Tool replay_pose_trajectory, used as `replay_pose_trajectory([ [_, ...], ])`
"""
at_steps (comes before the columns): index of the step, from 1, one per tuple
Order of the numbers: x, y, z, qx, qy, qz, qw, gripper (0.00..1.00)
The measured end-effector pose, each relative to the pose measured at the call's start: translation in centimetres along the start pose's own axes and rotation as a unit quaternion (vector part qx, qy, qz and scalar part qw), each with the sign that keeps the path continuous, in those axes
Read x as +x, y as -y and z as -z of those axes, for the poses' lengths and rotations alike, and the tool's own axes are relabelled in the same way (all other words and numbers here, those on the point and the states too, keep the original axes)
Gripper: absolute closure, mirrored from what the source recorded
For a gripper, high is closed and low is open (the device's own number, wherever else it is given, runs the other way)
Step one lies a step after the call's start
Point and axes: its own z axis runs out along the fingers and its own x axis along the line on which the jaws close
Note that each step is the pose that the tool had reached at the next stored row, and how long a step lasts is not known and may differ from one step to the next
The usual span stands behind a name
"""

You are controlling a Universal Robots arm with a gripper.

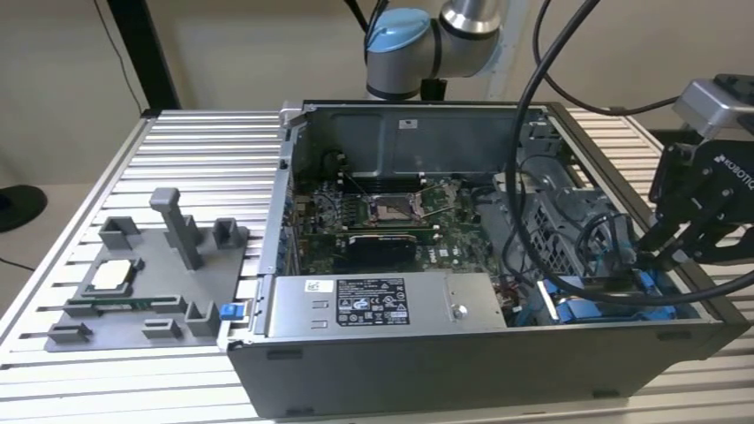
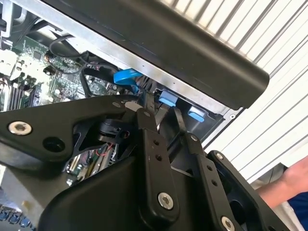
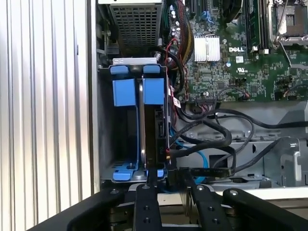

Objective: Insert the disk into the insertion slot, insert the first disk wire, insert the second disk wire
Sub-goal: 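Insert the second disk wire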

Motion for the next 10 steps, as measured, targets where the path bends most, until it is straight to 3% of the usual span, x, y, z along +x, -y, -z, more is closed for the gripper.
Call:
replay_pose_trajectory([
  [10, 0.01, 0.02, -0.25, -0.0005, 0.0008, 0.0, 1.0, 0.0],
])
